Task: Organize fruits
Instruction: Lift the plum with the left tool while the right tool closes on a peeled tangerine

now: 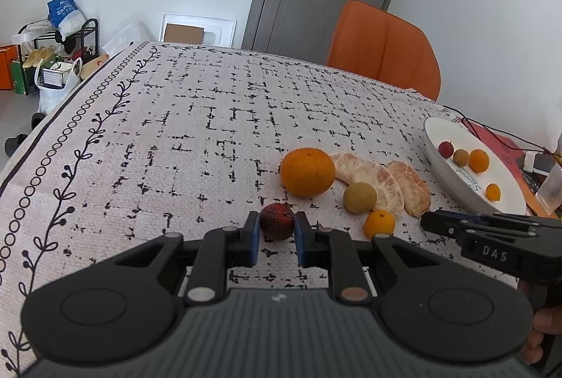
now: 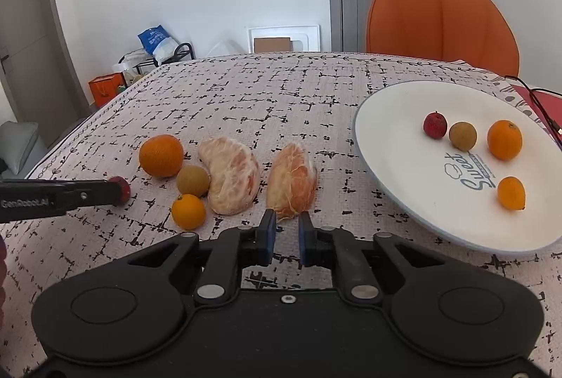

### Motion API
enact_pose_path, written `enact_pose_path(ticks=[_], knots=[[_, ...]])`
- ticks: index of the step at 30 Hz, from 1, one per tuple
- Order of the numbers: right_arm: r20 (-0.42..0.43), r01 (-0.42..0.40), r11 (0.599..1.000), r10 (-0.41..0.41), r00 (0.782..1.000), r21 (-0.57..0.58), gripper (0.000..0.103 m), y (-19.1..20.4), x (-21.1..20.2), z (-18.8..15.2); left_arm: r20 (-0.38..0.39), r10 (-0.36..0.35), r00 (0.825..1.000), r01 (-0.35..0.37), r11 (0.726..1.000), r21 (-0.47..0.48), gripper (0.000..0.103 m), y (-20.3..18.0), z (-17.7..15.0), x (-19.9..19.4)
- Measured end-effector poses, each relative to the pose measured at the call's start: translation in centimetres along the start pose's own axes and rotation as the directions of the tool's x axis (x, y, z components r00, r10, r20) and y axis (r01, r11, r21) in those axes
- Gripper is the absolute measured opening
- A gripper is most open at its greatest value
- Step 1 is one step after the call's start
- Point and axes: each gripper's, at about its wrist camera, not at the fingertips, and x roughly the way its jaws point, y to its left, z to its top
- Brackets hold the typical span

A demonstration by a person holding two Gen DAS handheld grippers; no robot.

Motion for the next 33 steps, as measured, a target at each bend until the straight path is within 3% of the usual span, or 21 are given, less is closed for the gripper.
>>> enact_pose_path(ticks=[4,14,20,23,33], knots=[[0.014,0.003,1.000,-0.003,1.000,-0.014,0.034,0.2,0.2,0.2,-0.014,0.013,1.000,-0.013,1.000,0.008,0.022,-0.2,0.1,0.5],[0.030,0.029,0.999,-0.028,0.999,-0.043,0.039,0.5,1.9,0.9,-0.003,0.021,1.000,-0.021,1.000,0.020,0.023,-0.3,0.3,1.3],[0.037,0.047,0.996,-0.045,0.998,-0.081,0.038,1.3,2.6,1.2,0.001,0.021,1.000,-0.021,0.999,0.025,0.023,-0.2,0.3,1.4],[0.041,0.054,0.995,-0.051,0.998,-0.087,0.032,1.3,2.7,1.2,-0.001,0.018,1.000,-0.018,1.000,0.021,0.023,-0.3,0.3,1.2],[0.032,0.007,0.999,-0.006,0.999,-0.044,0.027,0.3,0.8,0.4,0.013,0.012,1.000,-0.012,0.999,0.031,0.022,-1.2,0.3,0.3]])
